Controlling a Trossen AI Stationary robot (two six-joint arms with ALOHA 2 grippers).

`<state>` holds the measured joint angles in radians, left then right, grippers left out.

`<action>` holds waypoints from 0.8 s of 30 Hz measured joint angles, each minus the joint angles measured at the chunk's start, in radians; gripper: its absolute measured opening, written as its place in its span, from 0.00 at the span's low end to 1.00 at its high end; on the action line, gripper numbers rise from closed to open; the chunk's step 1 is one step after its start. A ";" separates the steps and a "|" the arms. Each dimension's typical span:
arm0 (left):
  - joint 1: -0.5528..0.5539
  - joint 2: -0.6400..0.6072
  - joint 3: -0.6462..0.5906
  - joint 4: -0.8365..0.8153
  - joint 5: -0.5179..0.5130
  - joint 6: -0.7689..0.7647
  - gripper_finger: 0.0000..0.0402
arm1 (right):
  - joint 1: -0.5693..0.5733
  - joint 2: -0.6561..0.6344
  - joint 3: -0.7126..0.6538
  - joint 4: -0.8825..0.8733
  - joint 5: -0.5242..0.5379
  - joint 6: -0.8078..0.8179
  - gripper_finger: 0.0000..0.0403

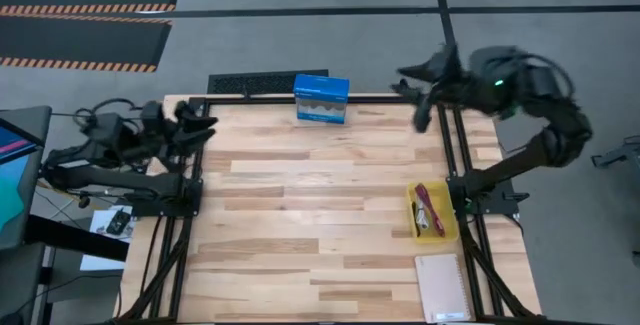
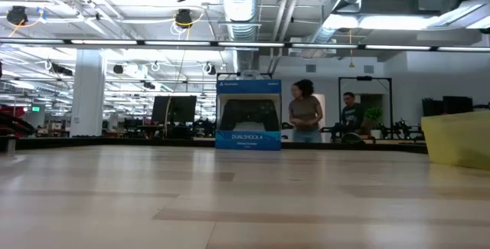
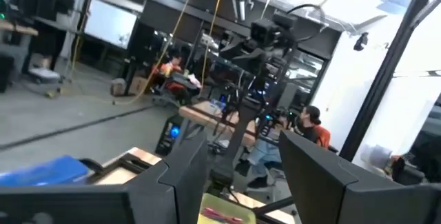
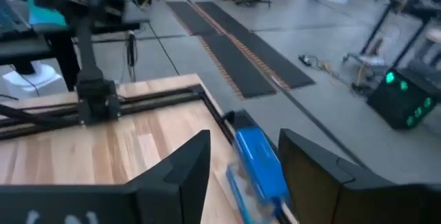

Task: Pick and place USB-C Cables
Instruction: Return to Home Position

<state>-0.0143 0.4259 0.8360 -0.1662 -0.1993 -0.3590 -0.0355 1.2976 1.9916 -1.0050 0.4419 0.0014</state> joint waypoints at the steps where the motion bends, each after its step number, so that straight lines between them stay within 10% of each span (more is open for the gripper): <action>1: 0.000 -0.026 0.000 -0.030 0.000 0.012 0.42 | -0.029 -0.029 -0.016 -0.019 -0.021 0.013 0.48; 12: 0.000 -0.363 -0.154 -0.303 -0.103 -0.062 0.42 | -0.247 -0.345 -0.551 0.171 -0.193 0.046 0.47; 24: 0.000 -0.375 -0.469 -0.120 -0.017 -0.090 0.42 | -0.424 -0.467 -1.183 0.977 -0.639 0.074 0.43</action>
<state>-0.0147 0.0506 0.3672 -0.2864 -0.2160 -0.4492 -0.4596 0.8304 0.8085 -0.0284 -0.1966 0.0749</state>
